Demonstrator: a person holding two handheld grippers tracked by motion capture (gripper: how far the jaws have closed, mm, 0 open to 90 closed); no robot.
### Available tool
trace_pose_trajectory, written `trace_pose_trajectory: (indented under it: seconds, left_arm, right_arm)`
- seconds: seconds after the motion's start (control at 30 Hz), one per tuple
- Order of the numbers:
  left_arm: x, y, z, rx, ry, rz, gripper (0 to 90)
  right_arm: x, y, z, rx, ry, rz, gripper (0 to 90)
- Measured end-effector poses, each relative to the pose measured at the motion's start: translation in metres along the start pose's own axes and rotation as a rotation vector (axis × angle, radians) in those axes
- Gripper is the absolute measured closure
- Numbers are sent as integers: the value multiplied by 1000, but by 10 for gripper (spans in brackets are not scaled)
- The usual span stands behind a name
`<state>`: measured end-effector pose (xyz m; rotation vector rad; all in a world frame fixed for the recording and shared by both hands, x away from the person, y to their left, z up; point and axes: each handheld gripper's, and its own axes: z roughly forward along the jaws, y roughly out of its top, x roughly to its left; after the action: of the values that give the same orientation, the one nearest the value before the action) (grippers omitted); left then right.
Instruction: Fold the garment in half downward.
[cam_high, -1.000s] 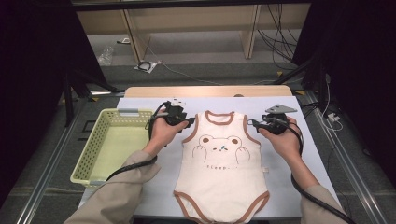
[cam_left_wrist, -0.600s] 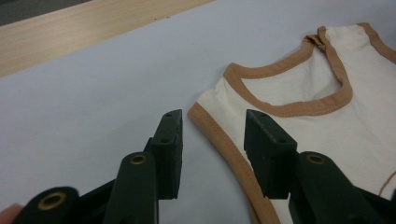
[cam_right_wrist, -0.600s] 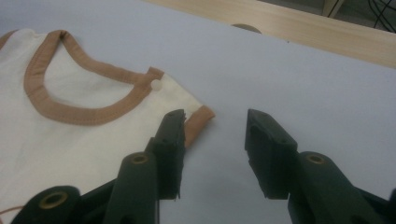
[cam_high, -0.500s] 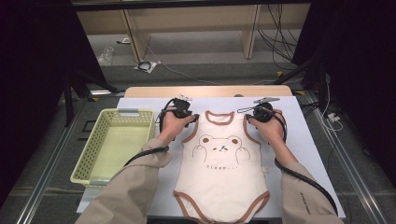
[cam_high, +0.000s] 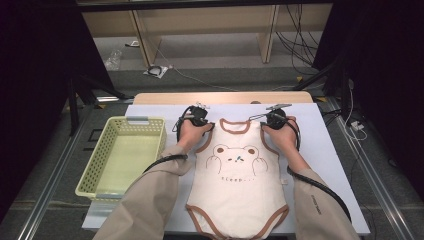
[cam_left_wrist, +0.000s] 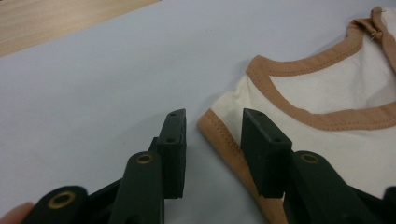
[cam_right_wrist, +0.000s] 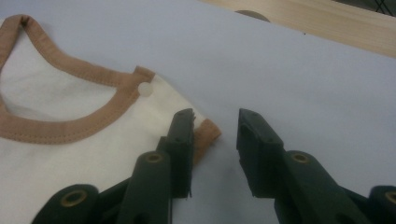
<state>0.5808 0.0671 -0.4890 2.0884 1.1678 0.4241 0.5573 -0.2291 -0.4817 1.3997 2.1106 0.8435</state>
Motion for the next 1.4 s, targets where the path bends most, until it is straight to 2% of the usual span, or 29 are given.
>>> trace_pose_trajectory:
  seconds: [0.1,0.2,0.33,0.47,0.5,0.57,0.63,0.73,0.8,0.93,1.07,1.23,1.4]
  left_arm:
    - [-4,1,2,-2,1,25,632]
    - [-5,1,2,-2,0,24,651]
    - [-4,1,2,-6,-4,22,657]
    - [-5,1,2,-3,-5,28,687]
    - [-5,1,2,-1,-7,29,701]
    - [-6,1,2,-2,-8,27,734]
    - [-7,1,1,2,-12,29,769]
    - [-8,1,1,0,-23,18,838]
    - [-9,0,2,-8,-23,-3,860]
    - [-6,-1,0,-10,-26,-40,871]
    - [-3,0,-3,-39,-38,-81,873]
    - [-4,5,-10,-73,-50,-93,873]
    - [-5,9,-18,-104,-48,-78,874]
  right_arm:
    - [0,1,1,6,2,6,692]
    - [-1,2,2,7,6,25,698]
    - [-2,4,-1,-18,26,53,677]
    - [-1,2,3,15,22,41,661]
    - [-1,1,4,2,23,48,667]
    - [-1,0,5,-4,35,71,735]
    - [0,-1,4,-3,51,75,820]
    - [2,-1,4,-4,48,72,869]
    - [3,0,4,0,43,77,880]
    - [3,0,3,4,42,96,890]
    - [2,-1,1,-9,39,95,892]
    - [1,-2,-3,-34,39,104,892]
    - [0,1,-12,-65,37,102,892]
